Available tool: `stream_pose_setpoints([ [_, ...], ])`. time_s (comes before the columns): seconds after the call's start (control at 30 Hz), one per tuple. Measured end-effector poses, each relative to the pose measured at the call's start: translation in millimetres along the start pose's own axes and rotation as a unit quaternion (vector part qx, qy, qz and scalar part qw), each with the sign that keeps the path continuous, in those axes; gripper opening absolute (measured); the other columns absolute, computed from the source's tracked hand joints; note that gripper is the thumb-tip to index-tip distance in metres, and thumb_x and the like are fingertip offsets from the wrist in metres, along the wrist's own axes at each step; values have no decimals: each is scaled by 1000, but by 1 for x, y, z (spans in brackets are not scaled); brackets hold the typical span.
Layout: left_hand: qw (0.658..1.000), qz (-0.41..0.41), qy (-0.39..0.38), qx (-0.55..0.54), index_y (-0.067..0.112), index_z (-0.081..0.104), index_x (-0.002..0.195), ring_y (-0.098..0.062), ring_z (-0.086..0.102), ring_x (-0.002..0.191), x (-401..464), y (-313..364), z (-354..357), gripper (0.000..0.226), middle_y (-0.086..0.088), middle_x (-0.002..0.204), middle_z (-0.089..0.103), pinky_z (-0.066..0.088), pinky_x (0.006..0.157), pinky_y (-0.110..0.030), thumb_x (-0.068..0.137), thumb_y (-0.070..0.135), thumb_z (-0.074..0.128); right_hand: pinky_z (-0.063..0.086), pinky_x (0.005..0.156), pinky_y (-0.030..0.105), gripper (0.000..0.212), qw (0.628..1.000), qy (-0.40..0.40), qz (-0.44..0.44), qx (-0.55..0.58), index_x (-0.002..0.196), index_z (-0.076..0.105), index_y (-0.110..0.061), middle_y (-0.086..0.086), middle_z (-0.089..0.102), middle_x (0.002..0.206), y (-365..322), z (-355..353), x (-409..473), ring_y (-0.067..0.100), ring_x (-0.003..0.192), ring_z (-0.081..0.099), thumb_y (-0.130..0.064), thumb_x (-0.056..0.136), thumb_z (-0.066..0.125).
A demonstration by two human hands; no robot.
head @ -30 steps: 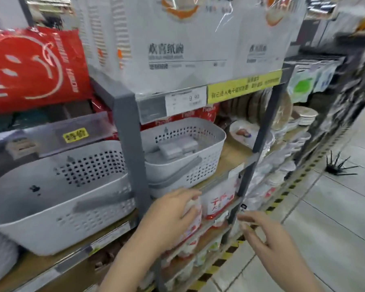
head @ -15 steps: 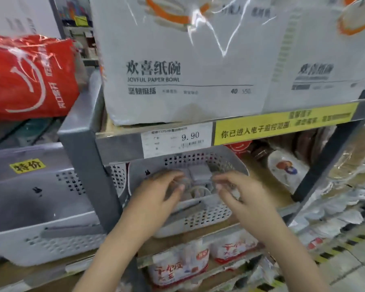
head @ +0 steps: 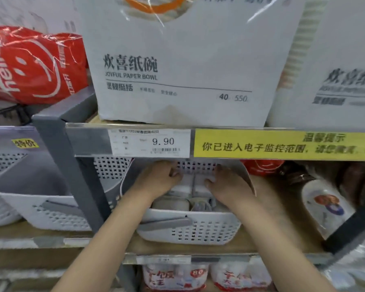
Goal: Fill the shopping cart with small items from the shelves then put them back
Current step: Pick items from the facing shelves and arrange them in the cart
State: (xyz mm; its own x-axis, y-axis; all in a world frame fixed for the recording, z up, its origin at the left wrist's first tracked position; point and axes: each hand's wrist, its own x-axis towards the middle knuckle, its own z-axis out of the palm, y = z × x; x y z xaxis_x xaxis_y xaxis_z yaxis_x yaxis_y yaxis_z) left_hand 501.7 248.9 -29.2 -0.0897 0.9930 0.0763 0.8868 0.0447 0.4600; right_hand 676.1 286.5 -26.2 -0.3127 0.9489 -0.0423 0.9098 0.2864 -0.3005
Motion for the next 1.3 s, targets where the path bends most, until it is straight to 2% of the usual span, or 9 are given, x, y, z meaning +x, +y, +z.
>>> stream_pose_setpoints([
  [0.17,998,-42,-42,17,16,58,94,-18,58,88,4,-3,1,26,1,94,62,44,72,-29,90,42,57,43,93,38,68,999,-32,20,-9,141,31,-2,18,45,141,3,11,12,32,126,47,-48,93,46],
  [0.33,994,-70,-89,-11,25,52,70,-10,56,72,6,-5,4,26,10,70,54,34,55,-21,87,41,62,47,89,33,75,999,-35,-5,2,145,25,-1,15,55,132,4,11,13,29,120,54,-44,91,55],
  [0.57,988,-99,-87,-86,10,63,103,-17,63,91,8,-12,4,37,-2,98,67,50,81,-34,79,35,74,42,93,28,81,996,-65,10,62,142,30,-2,16,44,140,4,7,16,28,127,45,-29,79,73],
  [0.67,983,-93,-75,-138,15,52,101,-4,54,78,6,-11,3,34,6,89,57,44,62,-15,79,20,76,44,81,27,64,992,-61,19,107,131,46,-1,15,51,131,5,6,17,24,113,52,-27,79,73],
  [0.8,969,-85,-45,-229,24,54,99,-9,61,91,5,-10,-1,33,6,95,63,46,67,-13,79,6,73,38,55,28,43,987,-24,-8,160,116,51,-4,5,59,102,6,6,17,18,80,53,-24,82,68],
  [0.9,970,-89,-17,-227,17,60,107,-3,58,84,1,-7,-5,29,2,101,64,43,67,-9,82,9,71,35,53,25,38,982,-31,-22,183,110,50,-5,7,60,98,4,4,16,11,67,48,-23,82,67],
  [1.1,989,-43,102,-95,10,59,121,-16,55,109,-24,6,-21,37,-2,119,62,39,81,-24,86,18,66,46,76,37,29,974,67,-71,207,102,65,0,14,69,99,2,-18,-6,28,91,62,-24,86,64],
  [1.2,974,-21,172,-143,15,57,126,-8,51,116,-53,12,-31,40,11,122,58,38,82,-11,87,16,65,49,81,43,27,954,136,-108,246,99,67,0,17,69,97,5,-26,-25,30,94,62,-21,83,67],
  [1.3,959,30,201,-199,33,55,125,13,50,109,-92,13,-40,45,37,114,53,36,85,1,87,12,65,50,84,42,25,916,136,-178,333,105,66,-32,3,69,103,0,-25,-54,20,96,63,-22,83,67],
])
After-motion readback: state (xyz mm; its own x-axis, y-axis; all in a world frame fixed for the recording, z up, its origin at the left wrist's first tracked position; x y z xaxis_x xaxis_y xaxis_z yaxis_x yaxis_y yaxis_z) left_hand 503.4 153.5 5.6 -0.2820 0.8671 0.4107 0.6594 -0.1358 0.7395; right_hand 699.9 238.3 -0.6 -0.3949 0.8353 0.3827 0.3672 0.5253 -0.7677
